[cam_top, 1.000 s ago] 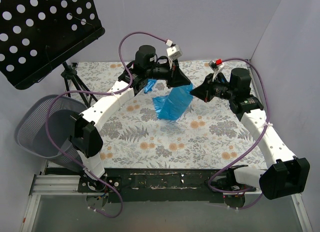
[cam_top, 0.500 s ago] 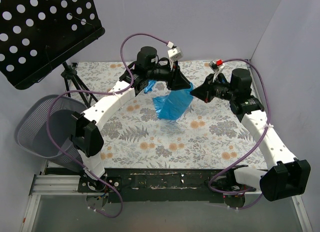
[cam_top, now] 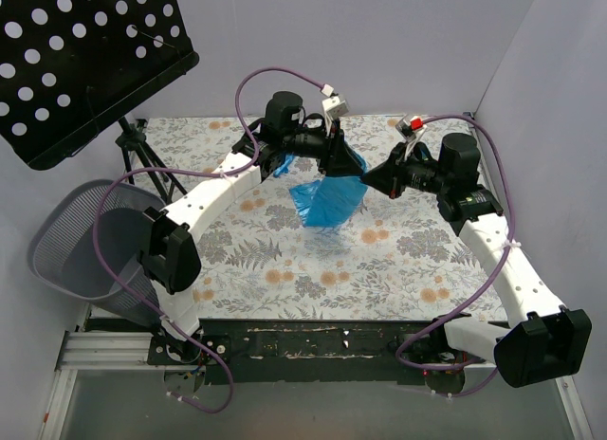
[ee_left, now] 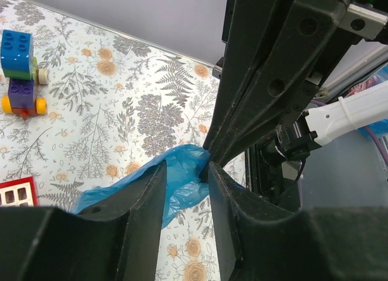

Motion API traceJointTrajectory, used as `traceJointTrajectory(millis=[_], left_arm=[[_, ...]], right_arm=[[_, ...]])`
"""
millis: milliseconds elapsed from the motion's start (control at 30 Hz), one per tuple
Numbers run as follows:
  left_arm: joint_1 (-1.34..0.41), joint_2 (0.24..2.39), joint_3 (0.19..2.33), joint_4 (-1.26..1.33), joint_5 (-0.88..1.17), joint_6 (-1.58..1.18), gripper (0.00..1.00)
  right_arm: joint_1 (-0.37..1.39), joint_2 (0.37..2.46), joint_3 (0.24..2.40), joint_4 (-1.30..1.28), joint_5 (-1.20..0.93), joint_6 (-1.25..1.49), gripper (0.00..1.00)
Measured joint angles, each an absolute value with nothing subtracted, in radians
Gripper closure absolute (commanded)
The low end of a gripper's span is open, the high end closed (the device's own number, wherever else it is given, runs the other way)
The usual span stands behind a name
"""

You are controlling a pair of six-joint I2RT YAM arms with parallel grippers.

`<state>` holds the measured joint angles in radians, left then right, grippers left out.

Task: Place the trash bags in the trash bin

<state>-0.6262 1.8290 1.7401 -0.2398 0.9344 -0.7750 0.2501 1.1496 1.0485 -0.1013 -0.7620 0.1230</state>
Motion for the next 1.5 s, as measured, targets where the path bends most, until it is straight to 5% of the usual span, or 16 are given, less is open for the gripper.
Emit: traceJointTrajectory(millis=[133,433,800,1500], left_arm=[[-0.627,1.834,1.742,-0.240,0.963,-0.774,0.68],[-0.628,1.877,1.749,-0.226,1.083,-0.804,1.00],[-0.620,1.876,1.745,-0.206,1.108,-0.808,1.00],[-0.581,1.805,1.724,-0.496,0.571,-0.541,1.00]], right_arm=[[0.251,1.148,1.048,-0.101,-0.763,0.120,0.99],[0.251,1.141,1.017,-0.104,-0.779,0.085,0.99],[0.251,1.122,1.017,-0.120,-0.785,0.038,0.99],[0.252,1.085,1.036,-0.256,-0.529,0.013,0.99]])
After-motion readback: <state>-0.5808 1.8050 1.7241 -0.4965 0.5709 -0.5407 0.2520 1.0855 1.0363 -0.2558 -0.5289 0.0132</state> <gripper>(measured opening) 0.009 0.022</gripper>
